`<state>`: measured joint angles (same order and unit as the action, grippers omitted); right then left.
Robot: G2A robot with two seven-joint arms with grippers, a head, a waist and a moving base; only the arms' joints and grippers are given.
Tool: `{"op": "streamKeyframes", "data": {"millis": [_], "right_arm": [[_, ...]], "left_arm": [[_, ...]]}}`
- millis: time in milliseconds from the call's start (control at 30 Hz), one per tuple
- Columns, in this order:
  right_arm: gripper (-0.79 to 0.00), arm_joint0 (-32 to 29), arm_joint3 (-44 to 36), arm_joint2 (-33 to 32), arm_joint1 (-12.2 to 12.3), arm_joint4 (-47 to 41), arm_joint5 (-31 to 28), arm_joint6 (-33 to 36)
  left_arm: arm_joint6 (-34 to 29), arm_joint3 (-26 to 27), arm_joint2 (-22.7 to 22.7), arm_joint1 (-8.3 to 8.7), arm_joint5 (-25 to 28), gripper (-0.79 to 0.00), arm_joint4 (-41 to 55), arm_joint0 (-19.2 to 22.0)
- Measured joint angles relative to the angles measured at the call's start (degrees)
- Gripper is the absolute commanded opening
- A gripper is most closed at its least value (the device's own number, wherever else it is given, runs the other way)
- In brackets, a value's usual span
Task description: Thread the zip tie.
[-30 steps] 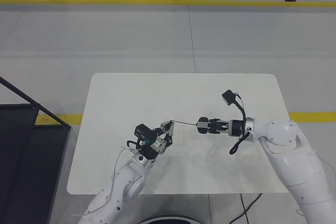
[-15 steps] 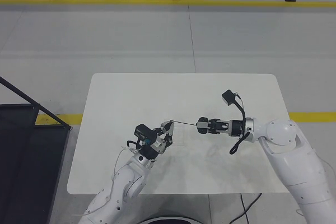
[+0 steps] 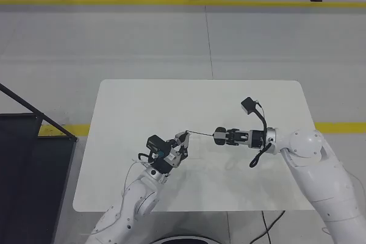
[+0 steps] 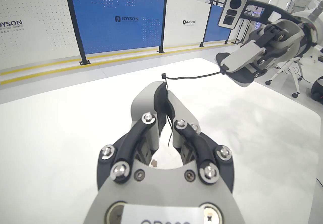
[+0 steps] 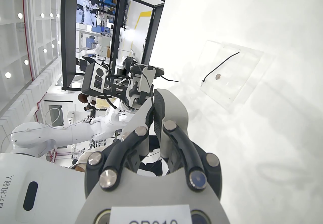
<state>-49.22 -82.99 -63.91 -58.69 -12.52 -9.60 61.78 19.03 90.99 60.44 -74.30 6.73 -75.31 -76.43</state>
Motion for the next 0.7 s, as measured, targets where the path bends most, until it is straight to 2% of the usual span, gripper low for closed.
{"op": "streamKeyframes", "data": {"millis": [700], "right_arm": [[-0.785,0.05,0.15,-0.31,0.07,0.09,-0.55,0.76]], "left_arm": [[0.00,0.00,0.00,0.00,0.00,-0.785,0.00,0.00]]}}
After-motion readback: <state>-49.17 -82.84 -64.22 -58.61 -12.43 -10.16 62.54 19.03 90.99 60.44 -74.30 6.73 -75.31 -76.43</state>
